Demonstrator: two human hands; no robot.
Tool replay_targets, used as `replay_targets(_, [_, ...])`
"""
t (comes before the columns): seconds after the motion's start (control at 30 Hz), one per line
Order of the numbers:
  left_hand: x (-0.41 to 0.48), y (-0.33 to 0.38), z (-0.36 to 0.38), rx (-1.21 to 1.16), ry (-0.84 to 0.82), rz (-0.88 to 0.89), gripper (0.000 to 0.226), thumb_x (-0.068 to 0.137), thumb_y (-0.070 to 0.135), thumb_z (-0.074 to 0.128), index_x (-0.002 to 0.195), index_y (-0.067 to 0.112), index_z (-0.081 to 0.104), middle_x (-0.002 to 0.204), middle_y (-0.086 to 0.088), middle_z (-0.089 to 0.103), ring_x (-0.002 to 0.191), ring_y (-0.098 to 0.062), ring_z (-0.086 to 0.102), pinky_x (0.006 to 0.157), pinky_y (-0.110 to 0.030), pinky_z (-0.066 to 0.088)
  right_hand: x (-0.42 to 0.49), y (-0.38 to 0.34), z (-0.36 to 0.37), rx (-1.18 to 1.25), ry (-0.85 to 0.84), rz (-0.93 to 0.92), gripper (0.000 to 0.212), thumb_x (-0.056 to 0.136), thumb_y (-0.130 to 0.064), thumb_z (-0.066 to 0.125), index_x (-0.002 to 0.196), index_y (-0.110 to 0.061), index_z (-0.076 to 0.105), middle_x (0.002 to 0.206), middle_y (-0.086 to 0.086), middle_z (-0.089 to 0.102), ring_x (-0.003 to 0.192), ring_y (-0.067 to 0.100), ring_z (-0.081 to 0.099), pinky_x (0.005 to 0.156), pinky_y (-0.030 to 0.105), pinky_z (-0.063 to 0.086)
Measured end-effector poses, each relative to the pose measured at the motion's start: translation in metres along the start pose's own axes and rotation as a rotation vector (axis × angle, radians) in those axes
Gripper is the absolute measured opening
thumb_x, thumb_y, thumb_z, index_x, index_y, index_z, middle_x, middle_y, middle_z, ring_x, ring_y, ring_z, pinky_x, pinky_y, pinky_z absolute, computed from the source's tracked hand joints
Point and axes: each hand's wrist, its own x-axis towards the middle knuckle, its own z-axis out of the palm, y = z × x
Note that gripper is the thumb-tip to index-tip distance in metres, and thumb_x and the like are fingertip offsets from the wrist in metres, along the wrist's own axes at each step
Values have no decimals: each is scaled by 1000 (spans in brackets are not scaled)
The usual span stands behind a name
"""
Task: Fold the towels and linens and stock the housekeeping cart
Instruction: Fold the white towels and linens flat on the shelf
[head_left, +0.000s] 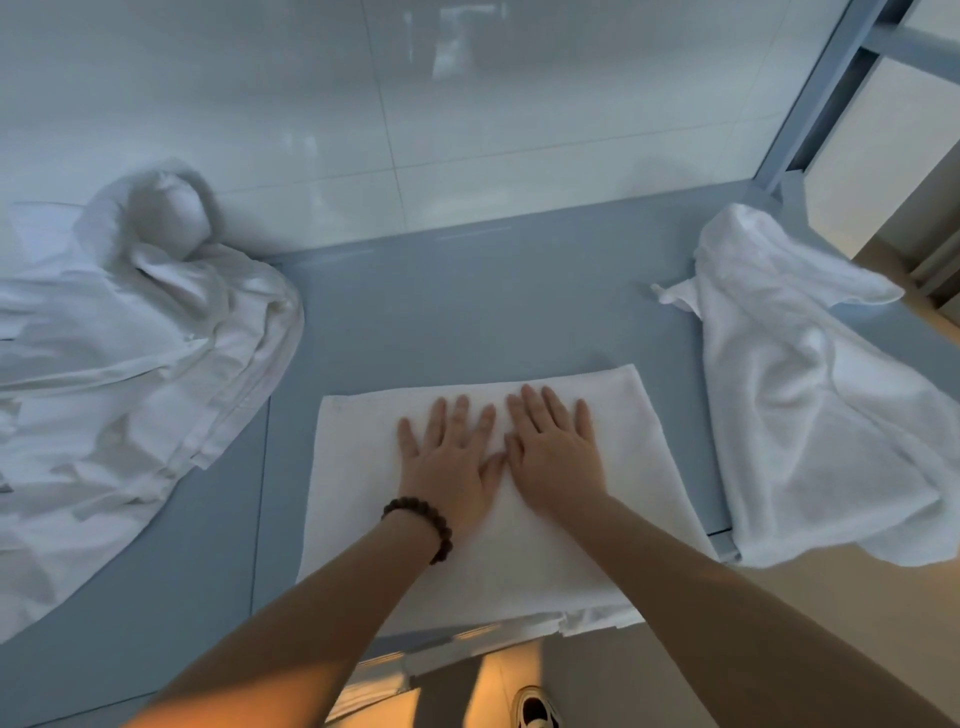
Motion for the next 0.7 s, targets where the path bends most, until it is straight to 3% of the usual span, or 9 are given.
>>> replay_targets(0.07, [4, -8, 3, 6, -33, 0, 68, 87, 64, -6, 151, 42, -2, 162, 8, -6, 148, -22, -9, 110, -64, -8, 2, 9, 1, -38, -30, -8, 57, 99, -49, 17, 153, -32, 9, 161, -7, 5, 148, 13, -1, 118, 46, -6])
replay_targets(0.17, [7, -22, 3, 1, -53, -36, 71, 84, 71, -5, 149, 44, -8, 161, 11, -9, 148, -20, -11, 111, -62, -9, 5, 30, -4, -73, -72, 8, 59, 96, -59, 11, 151, -41, 3, 161, -9, 0, 148, 12, -4, 118, 47, -6])
replay_targets(0.4, [-14, -55, -17, -59, -51, -299, 67, 96, 59, 8, 153, 30, -9, 162, -4, -11, 147, -30, -13, 116, -59, -5, -2, 57, -26, -141, -59, 220, 59, 100, -50, 18, 153, -28, 7, 162, 2, -1, 148, 23, -5, 117, 54, -4])
replay_targets(0.47, [-40, -40, -13, -46, -20, -273, 69, 91, 63, 3, 152, 33, -13, 161, -7, -15, 147, -32, -16, 112, -62, -10, -23, 25, -18, -63, -21, 161, 59, 98, -53, 18, 152, -34, 4, 161, -2, -6, 148, 23, -7, 113, 58, -7])
replay_targets(0.6, [-83, -5, 4, -74, -77, -229, 80, 77, 71, -13, 150, 39, -13, 161, -9, -15, 145, -37, -17, 108, -68, -11, -57, -27, 3, -77, -138, 53, 62, 93, -61, 6, 150, -40, -4, 160, -3, -12, 147, 26, -14, 108, 67, -11])
replay_targets(0.7, [-67, -2, 6, -69, -55, -303, 76, 84, 71, 0, 150, 37, -13, 160, -10, -16, 145, -39, -17, 106, -70, -11, -28, -24, -3, -117, -143, 11, 60, 95, -59, 8, 150, -39, -6, 161, -2, -12, 147, 26, -15, 109, 67, -7])
